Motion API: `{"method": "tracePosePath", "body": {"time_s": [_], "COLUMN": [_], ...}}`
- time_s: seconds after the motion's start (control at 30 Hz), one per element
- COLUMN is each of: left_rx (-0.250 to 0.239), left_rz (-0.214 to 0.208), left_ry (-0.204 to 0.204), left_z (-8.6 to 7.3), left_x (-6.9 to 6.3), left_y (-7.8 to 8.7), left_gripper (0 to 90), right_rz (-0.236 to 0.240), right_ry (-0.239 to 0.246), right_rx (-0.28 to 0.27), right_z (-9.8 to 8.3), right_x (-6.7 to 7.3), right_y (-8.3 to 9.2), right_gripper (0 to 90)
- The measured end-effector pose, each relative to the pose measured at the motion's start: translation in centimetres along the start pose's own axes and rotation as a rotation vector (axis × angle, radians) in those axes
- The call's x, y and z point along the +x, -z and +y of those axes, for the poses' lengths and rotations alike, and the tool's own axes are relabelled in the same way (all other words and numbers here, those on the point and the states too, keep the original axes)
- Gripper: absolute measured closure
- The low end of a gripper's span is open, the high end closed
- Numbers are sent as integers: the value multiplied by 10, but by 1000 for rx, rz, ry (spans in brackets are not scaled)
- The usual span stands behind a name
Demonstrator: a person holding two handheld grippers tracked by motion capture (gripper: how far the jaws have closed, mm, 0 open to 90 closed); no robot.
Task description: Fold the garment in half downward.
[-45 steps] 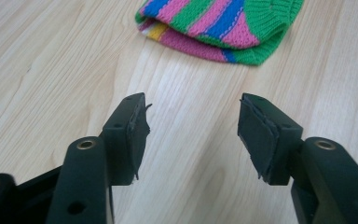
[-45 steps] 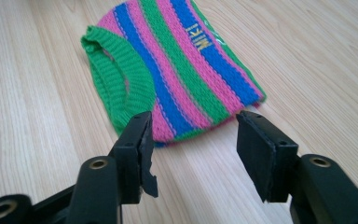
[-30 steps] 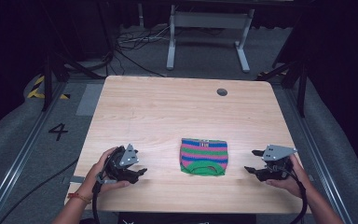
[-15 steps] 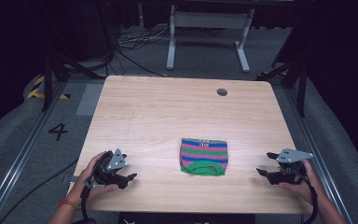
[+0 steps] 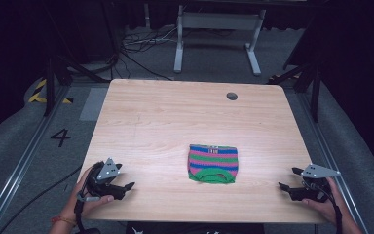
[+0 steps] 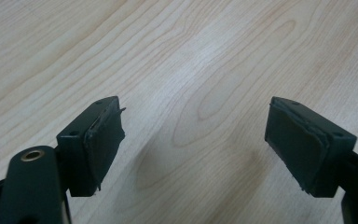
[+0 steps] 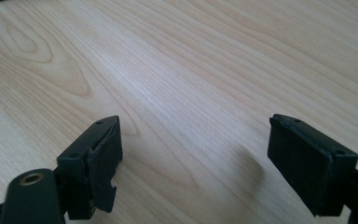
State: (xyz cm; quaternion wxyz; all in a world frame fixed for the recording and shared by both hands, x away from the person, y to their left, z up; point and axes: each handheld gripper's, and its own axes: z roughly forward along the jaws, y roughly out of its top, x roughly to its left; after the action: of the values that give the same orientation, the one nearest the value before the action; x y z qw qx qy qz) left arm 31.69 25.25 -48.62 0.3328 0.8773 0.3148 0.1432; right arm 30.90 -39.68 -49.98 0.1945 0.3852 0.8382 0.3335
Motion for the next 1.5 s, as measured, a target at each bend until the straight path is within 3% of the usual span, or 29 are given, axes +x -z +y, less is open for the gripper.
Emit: {"method": "tracePosePath", "body": {"time_s": [0.23, 0.3, 1.07, 1.5], "left_rx": [-21, 2, 7, 17], "left_rz": [-8, -2, 30, 55], "left_ry": [96, 117, 134, 165], "left_z": [-12, -17, -18, -14], "left_x": [10, 11, 10, 8], "left_y": [2, -1, -1, -5], "left_gripper": [192, 189, 150, 103], "right_rz": [3, 7, -2, -4], "right_ry": [-92, -103, -132, -134], "right_rx": [-25, -20, -15, -15], "right_z": [-14, -16, -16, -16], "right_x": [-7, -8, -10, -11], "right_y": [6, 7, 7, 7], "right_gripper": [169, 165, 160, 160]}}
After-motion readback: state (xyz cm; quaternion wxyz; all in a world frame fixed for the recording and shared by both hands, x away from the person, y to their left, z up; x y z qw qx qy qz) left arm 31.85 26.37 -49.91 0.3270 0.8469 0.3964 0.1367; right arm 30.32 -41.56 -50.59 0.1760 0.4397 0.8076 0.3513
